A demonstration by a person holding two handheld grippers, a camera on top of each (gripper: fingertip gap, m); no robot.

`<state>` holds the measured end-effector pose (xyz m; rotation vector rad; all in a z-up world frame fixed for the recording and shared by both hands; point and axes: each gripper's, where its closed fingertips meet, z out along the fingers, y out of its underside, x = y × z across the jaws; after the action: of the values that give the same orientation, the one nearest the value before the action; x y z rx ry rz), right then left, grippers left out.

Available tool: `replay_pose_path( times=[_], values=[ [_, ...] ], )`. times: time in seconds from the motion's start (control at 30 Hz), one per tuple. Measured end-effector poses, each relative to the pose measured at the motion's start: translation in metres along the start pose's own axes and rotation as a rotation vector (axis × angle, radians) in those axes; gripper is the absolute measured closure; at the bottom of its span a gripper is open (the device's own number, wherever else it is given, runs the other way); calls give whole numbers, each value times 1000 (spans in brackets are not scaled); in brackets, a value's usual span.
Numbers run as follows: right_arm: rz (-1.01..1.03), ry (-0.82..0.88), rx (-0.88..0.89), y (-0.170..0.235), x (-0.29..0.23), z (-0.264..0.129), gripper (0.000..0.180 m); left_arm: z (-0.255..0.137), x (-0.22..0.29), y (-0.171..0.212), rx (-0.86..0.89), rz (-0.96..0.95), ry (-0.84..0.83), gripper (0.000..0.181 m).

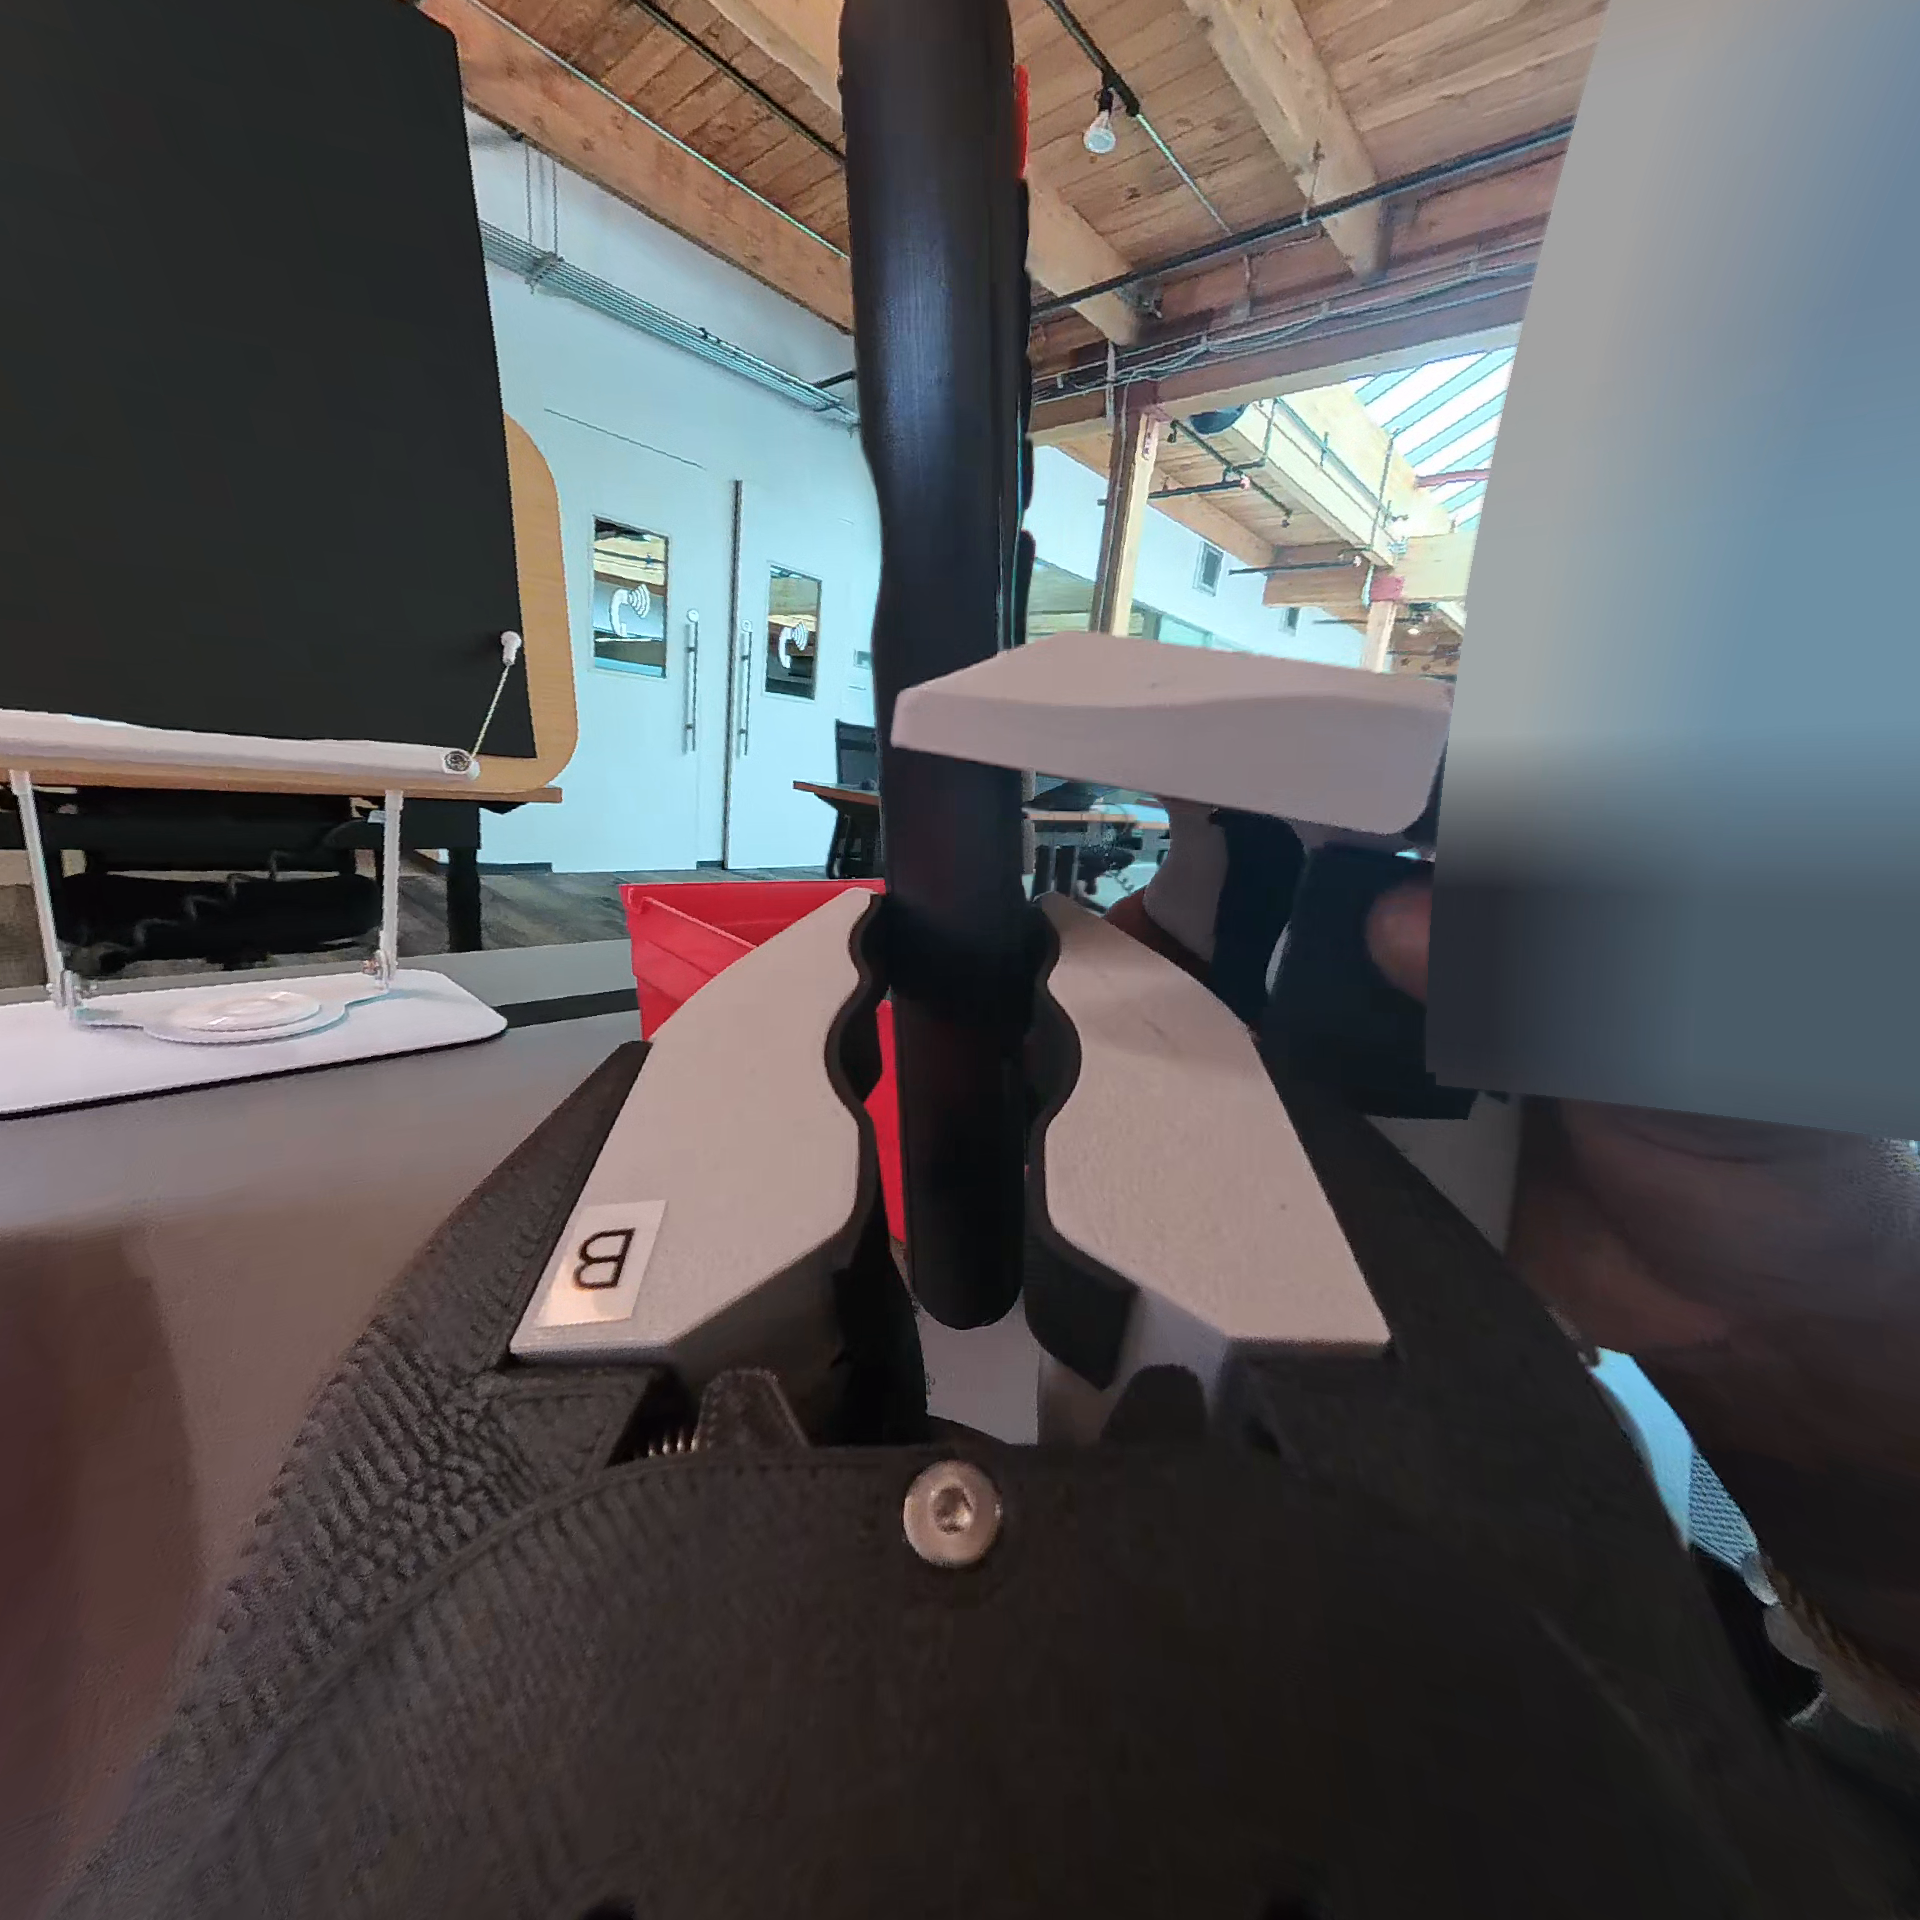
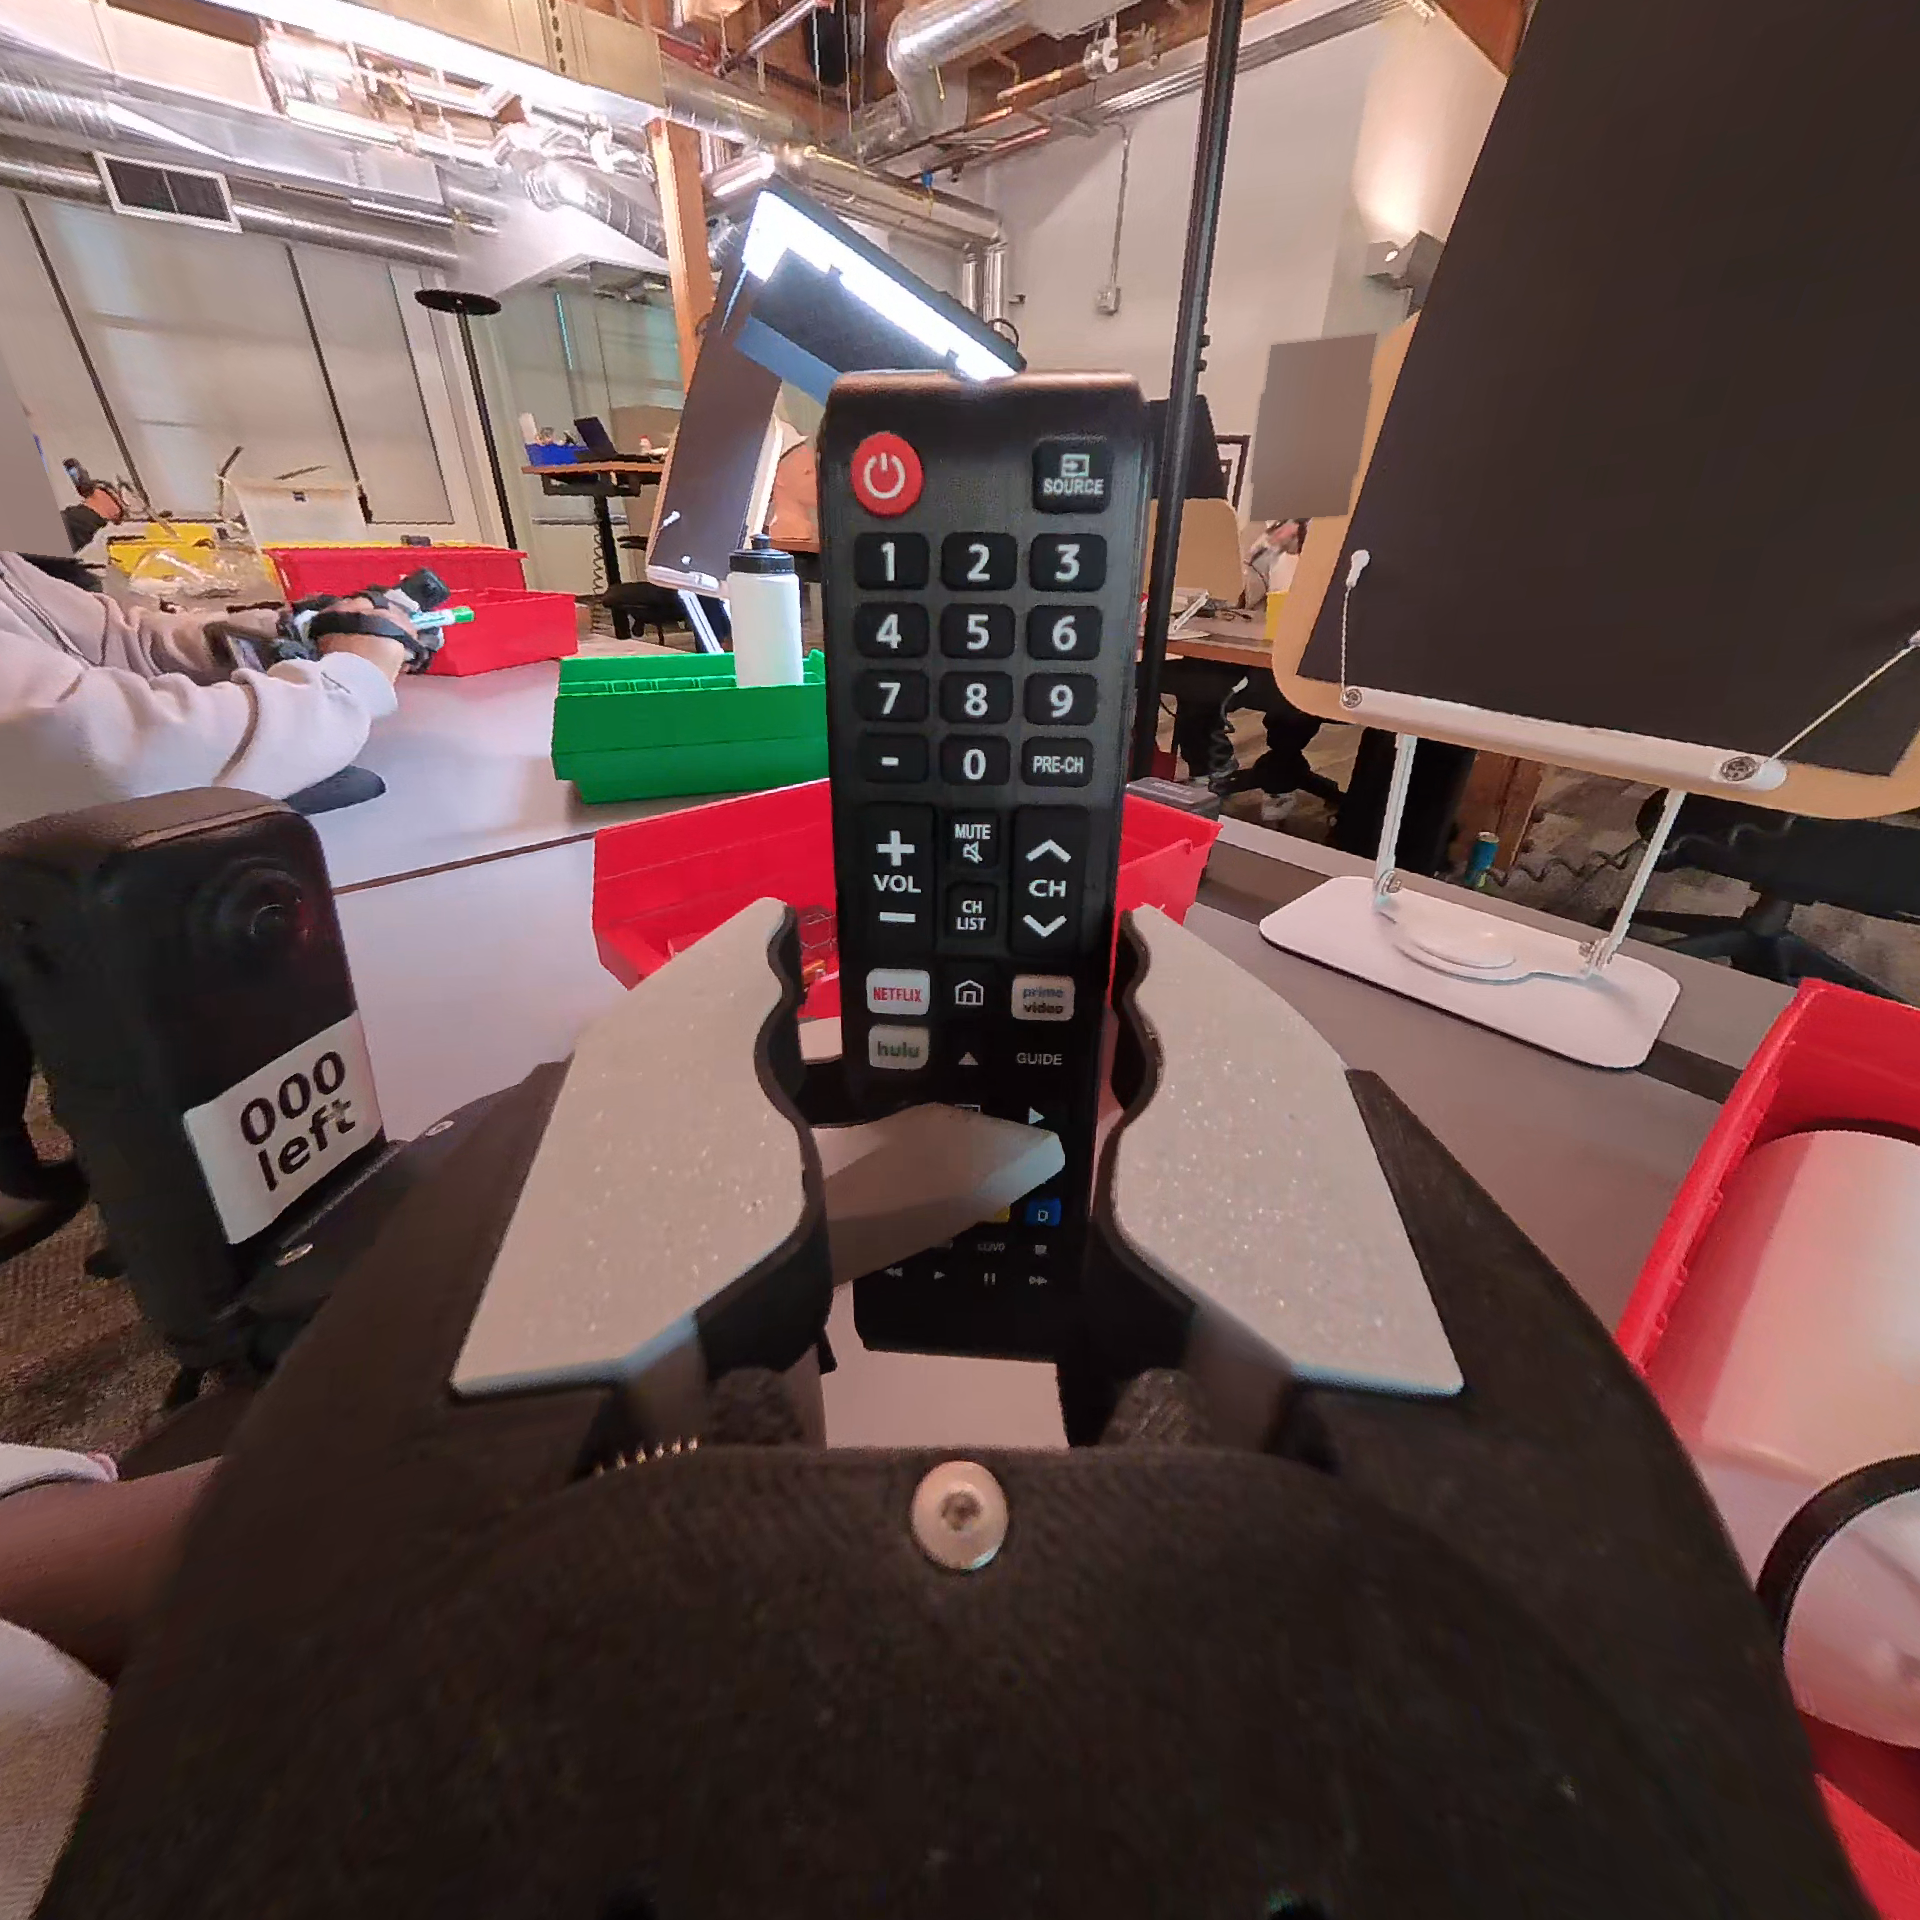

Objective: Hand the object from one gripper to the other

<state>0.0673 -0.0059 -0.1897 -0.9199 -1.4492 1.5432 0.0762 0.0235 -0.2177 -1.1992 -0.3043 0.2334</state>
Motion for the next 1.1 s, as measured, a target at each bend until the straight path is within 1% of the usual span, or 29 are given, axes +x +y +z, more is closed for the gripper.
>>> replay_pose_path(
  times=[0.1, 0.2, 0.27, 0.3, 0.37, 0.43, 0.53, 0.6, 0.7, 0.8, 0.9, 1.1],
  values=[
    [-17, 8, -4, 1, 2, -1, 130, 0, 1, 1, -3, 9, -1, 156],
    [-31, 14, -11, 2, 4, -2, 130, 2, 3, 3, -26, 14, 20, 155],
    [-41, 14, -17, 1, 6, -4, 130, 2, 6, 5, -57, 14, 56, 152],
    [-37, 9, -18, 0, 7, -5, 130, 3, 5, 5, -70, 12, 64, 142],
    [-30, 14, -10, -5, 13, -9, 131, 2, 4, 6, -104, -3, 103, 119],
    [-50, 61, 3, -15, 29, -15, 130, 0, -1, 5, -148, -83, 145, 85],
    [-79, 158, 14, -31, 64, -27, 131, -6, -12, -11, -139, -238, 192, 57],
    [-96, 241, 0, -40, 96, -34, 130, -11, -21, -24, -115, -259, 193, 46],
    [-113, 397, -65, -45, 154, -43, 130, -19, -31, -40, -107, -208, 172, 44],
    [-90, 490, -165, -38, 205, -44, 131, -26, -35, -59, -55, -192, 173, 44],
    [-64, 531, -282, -19, 239, -40, 131, -33, -43, -73, -11, -203, 161, 45],
    [-41, 621, -580, 33, 294, -32, 130, -41, -62, -81, -4, -192, 98, 48]
  ],
)
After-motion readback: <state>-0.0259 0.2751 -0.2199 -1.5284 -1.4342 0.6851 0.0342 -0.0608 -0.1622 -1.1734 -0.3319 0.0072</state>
